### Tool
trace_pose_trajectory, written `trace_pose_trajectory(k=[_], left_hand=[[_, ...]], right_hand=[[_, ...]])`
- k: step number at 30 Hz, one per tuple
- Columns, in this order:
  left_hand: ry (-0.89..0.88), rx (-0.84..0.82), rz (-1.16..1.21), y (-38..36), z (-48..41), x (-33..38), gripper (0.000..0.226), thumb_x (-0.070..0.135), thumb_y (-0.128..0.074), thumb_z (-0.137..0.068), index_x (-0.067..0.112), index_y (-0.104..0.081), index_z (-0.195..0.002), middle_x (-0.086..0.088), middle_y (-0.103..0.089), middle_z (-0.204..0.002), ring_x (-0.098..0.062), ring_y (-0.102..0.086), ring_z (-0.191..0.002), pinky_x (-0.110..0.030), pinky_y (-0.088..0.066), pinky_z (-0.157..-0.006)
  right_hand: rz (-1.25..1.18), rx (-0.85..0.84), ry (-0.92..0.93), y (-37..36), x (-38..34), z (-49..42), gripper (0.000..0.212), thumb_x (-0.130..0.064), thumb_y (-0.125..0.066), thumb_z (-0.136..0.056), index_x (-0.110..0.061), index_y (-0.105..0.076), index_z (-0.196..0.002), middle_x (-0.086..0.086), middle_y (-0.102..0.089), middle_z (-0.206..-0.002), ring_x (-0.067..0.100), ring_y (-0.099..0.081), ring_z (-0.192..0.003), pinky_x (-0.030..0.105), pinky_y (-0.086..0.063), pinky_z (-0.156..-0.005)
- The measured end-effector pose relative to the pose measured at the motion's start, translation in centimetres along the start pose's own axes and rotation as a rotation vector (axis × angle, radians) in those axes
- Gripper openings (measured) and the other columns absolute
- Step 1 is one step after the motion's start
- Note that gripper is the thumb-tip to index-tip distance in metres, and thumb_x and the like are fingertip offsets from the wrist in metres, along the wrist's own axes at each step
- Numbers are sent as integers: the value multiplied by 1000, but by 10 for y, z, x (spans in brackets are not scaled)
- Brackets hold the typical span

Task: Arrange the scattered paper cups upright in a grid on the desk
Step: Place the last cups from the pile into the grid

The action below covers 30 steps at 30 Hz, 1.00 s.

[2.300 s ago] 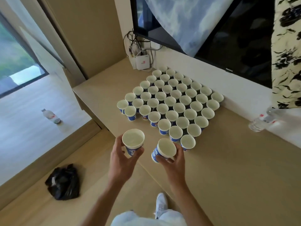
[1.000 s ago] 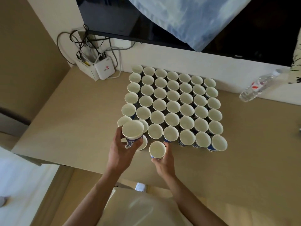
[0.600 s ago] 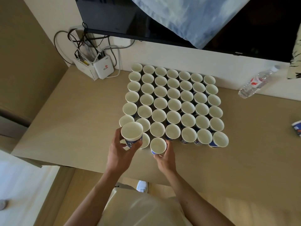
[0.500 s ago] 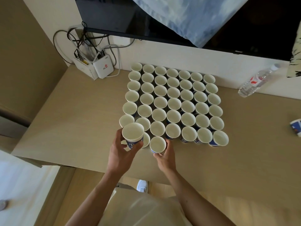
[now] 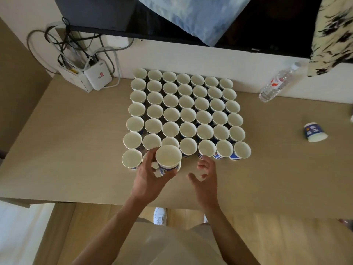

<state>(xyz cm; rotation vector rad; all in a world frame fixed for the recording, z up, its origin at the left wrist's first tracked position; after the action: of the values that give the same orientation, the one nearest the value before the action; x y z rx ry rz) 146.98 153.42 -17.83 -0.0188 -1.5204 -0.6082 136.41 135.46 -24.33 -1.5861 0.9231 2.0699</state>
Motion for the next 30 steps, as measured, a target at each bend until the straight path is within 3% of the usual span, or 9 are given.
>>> trace_pose_trajectory(k=[3,5,8,10,14,17,22,27,30], left_hand=[[-11,-88,-43,-24,-8,6,63,24,-89,-71,27,-54,-123,29,-61,-106,6,-58,-100,-15,-50,-71],[-16,-181,-54,-42,-11,11,64,30,-87,-72,27,-52,-126,21,-63,-107,10,-57,-99,-19,-53,-75],[-28,-290,-65,-62,-13,13,70,49,-75,-70,29,-50,-132,14,-65,-116,1,-61,-107,-33,-56,-84],[-41,-318,-89,-66,-12,12,74,51,-69,-70,27,-48,-137,13,-64,-122,-3,-60,-112,-37,-56,-89],[8,-225,-78,-51,-13,1,71,51,-71,-74,27,-48,-136,14,-62,-122,-1,-58,-110,-27,-52,-86],[64,-156,-57,-36,-15,-10,63,36,-77,-80,26,-49,-135,11,-62,-122,-4,-59,-110,-30,-52,-86],[100,-114,-47,-24,-9,-21,58,42,-69,-76,26,-53,-129,14,-62,-118,-2,-61,-106,-31,-55,-85],[104,-86,-50,-15,-5,-24,43,42,-69,-77,46,-51,-115,14,-63,-117,-7,-64,-105,-29,-54,-81],[127,-74,-42,-11,-5,-28,43,55,-65,-72,49,-51,-112,15,-64,-117,-7,-64,-107,-31,-55,-82]], right_hand=[[26,-292,82,-5,-31,1,74,-13,-84,-73,-27,-47,-135,-16,-60,-128,8,-55,-120,20,-43,-90],[24,-339,94,-4,-36,0,76,-11,-85,-71,-26,-48,-136,-15,-61,-127,4,-57,-116,14,-43,-89],[-13,-279,80,3,-35,-5,73,-13,-85,-67,-20,-53,-132,-8,-66,-120,4,-62,-107,16,-47,-88],[-26,-219,78,8,-29,-7,70,-13,-85,-66,-14,-55,-129,-6,-67,-118,4,-63,-106,15,-48,-86],[11,-94,54,15,-9,-12,65,-16,-85,-67,-17,-57,-126,-8,-67,-114,8,-63,-105,12,-48,-82],[34,-60,-53,11,19,-16,64,-18,-85,-67,-22,-57,-124,-14,-67,-109,7,-64,-101,19,-51,-82],[102,-39,-178,-3,58,-19,64,-10,-86,-70,-21,-55,-125,-12,-65,-107,-2,-62,-92,28,-53,-82],[85,-35,-231,-14,82,-23,65,-17,-83,-65,-23,-54,-122,-4,-67,-111,18,-70,-98,42,-60,-87],[68,-27,-220,-18,83,-25,62,-14,-81,-67,-23,-54,-122,-1,-66,-114,21,-70,-101,38,-60,-87]])
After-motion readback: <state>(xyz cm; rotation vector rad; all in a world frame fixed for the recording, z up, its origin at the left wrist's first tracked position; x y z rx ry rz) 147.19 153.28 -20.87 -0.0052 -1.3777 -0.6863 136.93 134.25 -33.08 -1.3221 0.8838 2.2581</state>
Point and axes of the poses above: each hand's wrist, its own z-axis away from the middle knuckle, its own y-axis out of the back of the hand, x = y × z, the point moved 7 cm from there along -z, towards the middle knuckle
